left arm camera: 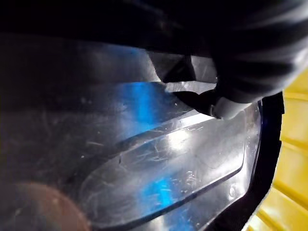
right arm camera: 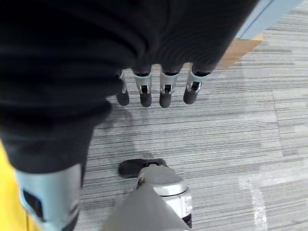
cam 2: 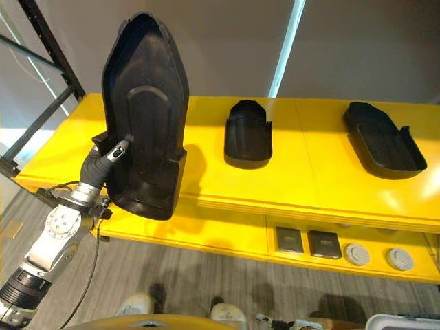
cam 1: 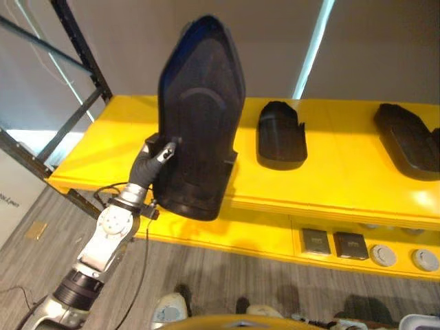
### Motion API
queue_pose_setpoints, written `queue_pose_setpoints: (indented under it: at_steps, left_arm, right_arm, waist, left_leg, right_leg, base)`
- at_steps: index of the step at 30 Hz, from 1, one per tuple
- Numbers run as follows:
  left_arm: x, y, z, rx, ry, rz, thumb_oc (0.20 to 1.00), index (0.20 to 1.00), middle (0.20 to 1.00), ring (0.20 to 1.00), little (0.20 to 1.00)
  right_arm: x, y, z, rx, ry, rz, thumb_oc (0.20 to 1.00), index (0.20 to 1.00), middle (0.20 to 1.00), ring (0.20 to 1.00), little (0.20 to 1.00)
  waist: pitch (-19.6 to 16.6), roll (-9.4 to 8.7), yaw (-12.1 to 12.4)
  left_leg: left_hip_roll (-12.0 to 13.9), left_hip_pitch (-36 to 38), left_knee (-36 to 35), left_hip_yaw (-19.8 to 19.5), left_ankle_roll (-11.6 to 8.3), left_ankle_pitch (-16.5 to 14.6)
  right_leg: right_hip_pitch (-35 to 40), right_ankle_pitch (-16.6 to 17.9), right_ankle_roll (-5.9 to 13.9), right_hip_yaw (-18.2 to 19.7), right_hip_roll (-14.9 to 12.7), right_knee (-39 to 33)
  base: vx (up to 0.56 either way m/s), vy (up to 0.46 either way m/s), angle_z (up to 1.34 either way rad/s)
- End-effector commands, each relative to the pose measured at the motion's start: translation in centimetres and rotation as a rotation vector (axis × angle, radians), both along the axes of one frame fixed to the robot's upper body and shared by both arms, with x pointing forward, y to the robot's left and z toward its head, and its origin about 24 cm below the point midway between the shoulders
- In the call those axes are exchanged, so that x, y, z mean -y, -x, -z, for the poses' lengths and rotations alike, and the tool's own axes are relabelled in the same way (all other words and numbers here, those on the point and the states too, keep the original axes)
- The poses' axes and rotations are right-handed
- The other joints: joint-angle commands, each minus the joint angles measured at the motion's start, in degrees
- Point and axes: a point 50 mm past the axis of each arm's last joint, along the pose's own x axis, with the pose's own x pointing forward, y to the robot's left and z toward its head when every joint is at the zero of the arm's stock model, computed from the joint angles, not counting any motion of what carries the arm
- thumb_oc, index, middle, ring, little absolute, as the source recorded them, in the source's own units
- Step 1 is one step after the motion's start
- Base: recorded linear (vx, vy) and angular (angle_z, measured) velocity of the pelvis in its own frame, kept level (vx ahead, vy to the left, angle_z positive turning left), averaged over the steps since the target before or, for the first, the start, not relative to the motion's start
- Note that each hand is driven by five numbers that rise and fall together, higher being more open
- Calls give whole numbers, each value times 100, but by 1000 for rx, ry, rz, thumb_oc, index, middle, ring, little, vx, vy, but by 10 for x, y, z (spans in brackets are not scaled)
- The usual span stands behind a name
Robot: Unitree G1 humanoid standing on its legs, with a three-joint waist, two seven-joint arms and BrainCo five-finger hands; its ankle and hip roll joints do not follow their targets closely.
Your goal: Move parts from the plastic box to the shelf.
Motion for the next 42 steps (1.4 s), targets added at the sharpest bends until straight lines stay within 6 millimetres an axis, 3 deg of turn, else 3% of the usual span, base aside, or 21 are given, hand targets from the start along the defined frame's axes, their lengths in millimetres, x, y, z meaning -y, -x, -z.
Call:
queue_pose_setpoints:
  at_steps: [1,3,5,9,13,18,26,33,38,42]
  left_arm:
    - [-12,-1,-35,166,73,-121,200,200,200,200,200]
    - [-25,-7,-33,161,53,-211,200,200,200,200,200]
    - [-36,-14,-26,120,28,-284,200,200,200,200,200]
    - [-63,-21,-27,72,-24,-400,200,200,200,200,200]
    - [-82,-19,-20,-40,-11,-443,200,200,200,200,200]
    - [-91,-20,0,-215,35,-408,200,200,200,200,200]
    - [-87,-29,27,-440,89,-313,200,200,200,200,200]
    - [-94,-40,39,-528,66,-291,200,200,200,200,200]
    - [-101,-46,39,-551,86,-304,200,200,200,200,200]
    - [-104,-47,51,-605,123,-300,200,200,200,200,200]
  right_arm:
    - [-2,6,1,-29,-21,16,1000,1000,1000,1000,1000]
    - [3,8,0,-35,-18,21,1000,1000,1000,1000,1000]
    - [-1,13,2,-52,-39,15,1000,1000,1000,1000,1000]
    - [-28,30,13,-117,-78,-24,1000,1000,1000,1000,1000]
    - [-38,58,18,-142,-85,152,1000,1000,1000,1000,1000]
    - [-32,68,17,-184,-82,-18,1000,1000,1000,1000,1000]
    - [0,45,5,-131,-39,-34,1000,1000,1000,1000,1000]
    - [-2,31,4,-90,-44,-77,1000,1000,1000,1000,1000]
    - [4,28,2,-78,-21,-92,1000,1000,1000,1000,1000]
    - [11,28,-1,-54,5,-115,1000,1000,1000,1000,1000]
  waist:
    - [-40,-95,35]
    - [-31,-27,27]
    - [-19,17,37]
    - [-34,58,78]
    - [-10,46,-67]
    - [-18,56,-91]
    - [155,207,-186]
    - [314,324,-354]
    - [368,382,-476]
    - [407,448,-558]
  left_leg:
    - [-28,-380,40,-338,46,618]
    - [-116,-412,-273,-448,90,374]
    - [-236,-353,-241,-481,152,239]
    - [-467,215,-542,-539,364,-44]
    - [-542,460,-654,-482,443,-261]
    - [-569,245,-654,-353,406,-251]
    - [-643,10,-654,-127,287,-204]
    - [-771,-36,-654,-66,362,-231]
    - [-760,-8,-654,-22,363,-236]
    - [-709,36,-654,44,319,-214]
  right_leg:
    - [224,-325,194,641,-21,-84]
    - [312,-507,259,820,-119,53]
    - [337,-615,308,738,-223,250]
    - [-141,-664,558,255,-412,960]
    - [-575,-140,603,216,-387,459]
    - [-577,49,633,354,-442,-108]
    - [-558,109,594,368,-428,-545]
    - [-734,136,558,484,-392,-520]
    - [-770,133,539,553,-392,-497]
    - [-730,97,530,561,-420,-478]
  base:
    - [215,418,-15]
    - [247,471,-28]
    - [230,343,-54]
    - [154,128,-51]
    - [115,-5,-21]
    - [26,-53,18]
    - [19,16,1]
    - [2,37,-5]
    - [32,49,-6]
    - [49,28,-5]
